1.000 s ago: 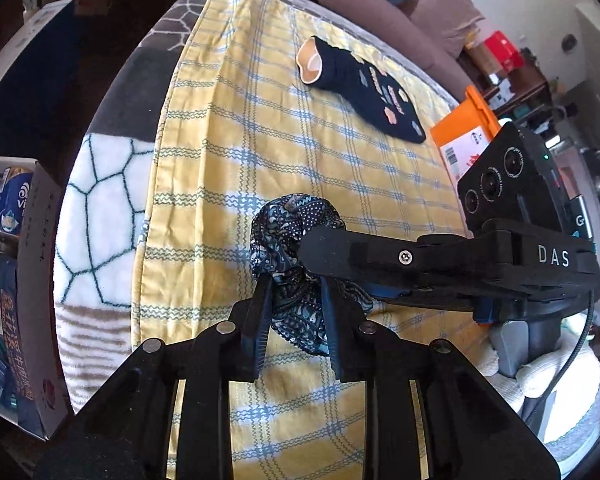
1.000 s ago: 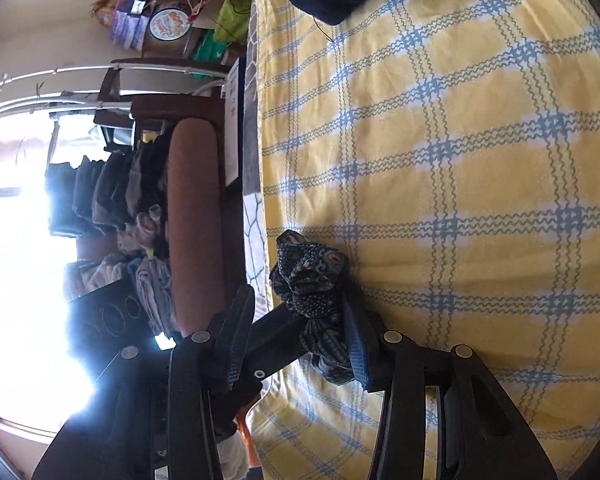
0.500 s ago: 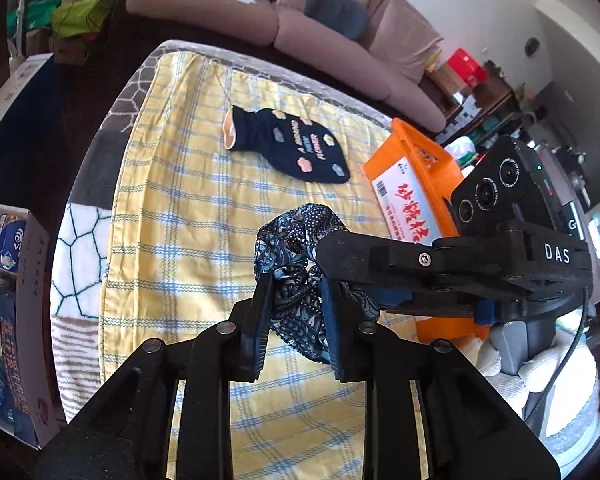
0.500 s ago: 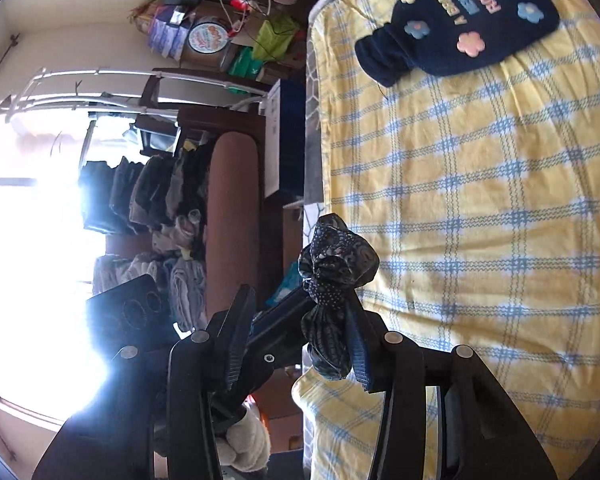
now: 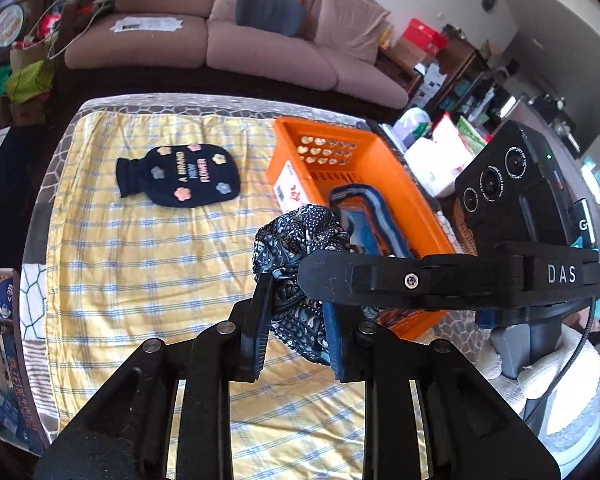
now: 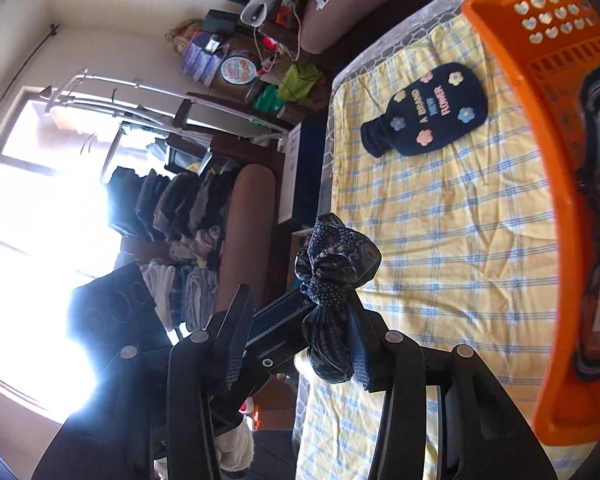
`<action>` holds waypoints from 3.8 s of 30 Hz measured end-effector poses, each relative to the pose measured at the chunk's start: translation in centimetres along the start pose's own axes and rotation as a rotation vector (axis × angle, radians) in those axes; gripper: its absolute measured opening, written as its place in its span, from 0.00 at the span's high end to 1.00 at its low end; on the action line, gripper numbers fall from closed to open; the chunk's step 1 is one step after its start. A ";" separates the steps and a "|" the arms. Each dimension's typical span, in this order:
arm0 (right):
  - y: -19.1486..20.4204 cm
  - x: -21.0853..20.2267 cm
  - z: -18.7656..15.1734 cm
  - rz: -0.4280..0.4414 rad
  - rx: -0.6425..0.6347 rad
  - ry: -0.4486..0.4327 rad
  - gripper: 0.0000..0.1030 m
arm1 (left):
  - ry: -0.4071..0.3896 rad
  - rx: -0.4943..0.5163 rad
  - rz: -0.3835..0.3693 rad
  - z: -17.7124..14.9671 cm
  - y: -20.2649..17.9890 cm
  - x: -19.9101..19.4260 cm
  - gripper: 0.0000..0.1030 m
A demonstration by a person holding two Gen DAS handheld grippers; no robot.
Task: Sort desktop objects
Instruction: 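Carry the scrunchie into the orange basket and open both grippers, then withdraw both grippers from the basket toward the navy hot-water bottle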
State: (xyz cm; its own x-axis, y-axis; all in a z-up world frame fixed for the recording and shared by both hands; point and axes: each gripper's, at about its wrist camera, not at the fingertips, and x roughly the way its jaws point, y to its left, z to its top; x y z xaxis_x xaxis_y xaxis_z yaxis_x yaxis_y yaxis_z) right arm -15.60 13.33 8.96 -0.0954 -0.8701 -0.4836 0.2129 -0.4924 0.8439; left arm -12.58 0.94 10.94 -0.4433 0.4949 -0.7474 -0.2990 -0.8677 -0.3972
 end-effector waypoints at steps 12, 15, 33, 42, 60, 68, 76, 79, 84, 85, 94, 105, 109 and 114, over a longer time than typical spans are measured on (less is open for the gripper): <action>-5.5 -11.3 0.5 -0.193 -0.011 -0.059 0.54 | 0.105 0.112 -0.008 1.3 -12.1 8.3 0.79; -7.4 -12.9 0.8 -0.195 0.012 -0.069 0.54 | 0.130 0.114 -0.012 1.3 -13.4 10.3 0.79; -14.7 -13.9 4.9 -0.278 0.058 -0.084 0.54 | 0.152 0.107 0.110 2.8 -13.4 18.4 0.79; -14.7 -14.5 5.6 -0.404 0.015 -0.094 0.54 | 0.127 0.116 0.145 3.1 -12.7 17.6 0.79; -8.8 -15.7 2.4 -0.585 -0.153 -0.148 0.00 | 0.023 0.108 0.180 2.0 -11.1 7.6 0.20; -5.6 -15.2 -0.5 -0.622 -0.208 -0.170 0.00 | -0.023 0.073 0.191 0.3 -8.3 1.9 0.00; -1.5 -13.1 -3.0 -0.623 -0.275 -0.168 0.00 | -0.067 0.060 0.225 -1.5 -5.7 -3.4 0.00; 0.3 -11.9 -3.9 -0.621 -0.311 -0.165 0.00 | -0.082 0.037 0.240 -1.9 -3.9 -5.3 0.00; 3.1 -9.4 -4.3 -0.605 -0.358 -0.152 0.00 | -0.106 -0.017 0.259 -2.5 0.2 -8.2 0.00; 3.7 -8.8 -4.2 -0.598 -0.365 -0.151 0.00 | -0.109 -0.027 0.263 -2.5 1.0 -8.6 0.00; 6.7 -2.3 -2.0 -0.517 -0.386 -0.120 0.00 | -0.109 -0.157 0.290 -2.9 10.0 -9.6 0.00; 5.6 5.2 3.2 -0.576 -0.397 -0.085 0.00 | -0.060 -0.159 0.338 -0.2 16.3 -5.0 0.00; 4.4 7.3 4.8 -0.623 -0.419 -0.068 0.00 | -0.060 -0.167 0.331 1.4 17.6 -3.5 0.00; 3.1 8.9 6.4 -0.665 -0.431 -0.070 0.00 | -0.060 -0.169 0.331 3.1 18.6 -1.6 0.00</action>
State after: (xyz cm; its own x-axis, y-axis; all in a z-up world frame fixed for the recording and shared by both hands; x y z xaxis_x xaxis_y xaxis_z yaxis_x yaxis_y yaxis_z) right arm -21.97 3.94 8.74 -0.3926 -0.4032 -0.8266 0.4457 -0.8696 0.2126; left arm -20.09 -15.88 6.42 -0.5431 0.1841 -0.8193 0.0101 -0.9742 -0.2256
